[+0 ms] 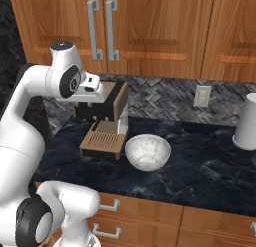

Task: Open the cabinet. Pick the tangerine and peach from the cabinet and place them into the bowl. Then close the cabinet.

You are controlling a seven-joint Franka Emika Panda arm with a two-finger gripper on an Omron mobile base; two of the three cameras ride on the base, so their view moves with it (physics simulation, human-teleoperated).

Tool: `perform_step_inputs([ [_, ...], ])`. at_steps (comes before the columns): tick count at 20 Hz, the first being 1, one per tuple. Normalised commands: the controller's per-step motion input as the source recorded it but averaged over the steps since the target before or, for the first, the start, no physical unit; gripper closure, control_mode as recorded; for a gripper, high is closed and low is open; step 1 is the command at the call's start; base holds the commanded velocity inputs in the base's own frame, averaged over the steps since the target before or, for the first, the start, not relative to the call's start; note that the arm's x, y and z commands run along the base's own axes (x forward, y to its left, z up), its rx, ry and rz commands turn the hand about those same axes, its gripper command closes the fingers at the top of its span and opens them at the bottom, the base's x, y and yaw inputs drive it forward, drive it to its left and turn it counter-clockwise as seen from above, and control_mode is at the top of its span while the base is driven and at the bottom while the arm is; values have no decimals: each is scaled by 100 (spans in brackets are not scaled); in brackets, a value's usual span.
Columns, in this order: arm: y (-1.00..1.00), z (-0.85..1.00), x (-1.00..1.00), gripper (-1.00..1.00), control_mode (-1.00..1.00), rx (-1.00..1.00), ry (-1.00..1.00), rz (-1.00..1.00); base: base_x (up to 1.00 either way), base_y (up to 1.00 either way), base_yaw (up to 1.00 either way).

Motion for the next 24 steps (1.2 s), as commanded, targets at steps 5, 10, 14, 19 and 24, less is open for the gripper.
perform_step_inputs([
  [5, 0, 0, -21, -100, -100, -1, -12, 1, 0, 0, 0],
  [10, 0, 16, -38, -100, -100, 0, -25, 0, 0, 0, 0],
  [14, 0, 31, -41, -100, -100, 0, -29, 0, 0, 0, 0],
  [19, 0, 37, -34, -100, -100, 0, -29, 0, 0, 0, 0],
  [24, 0, 42, -21, -100, -100, 0, -27, 0, 0, 0, 0],
])
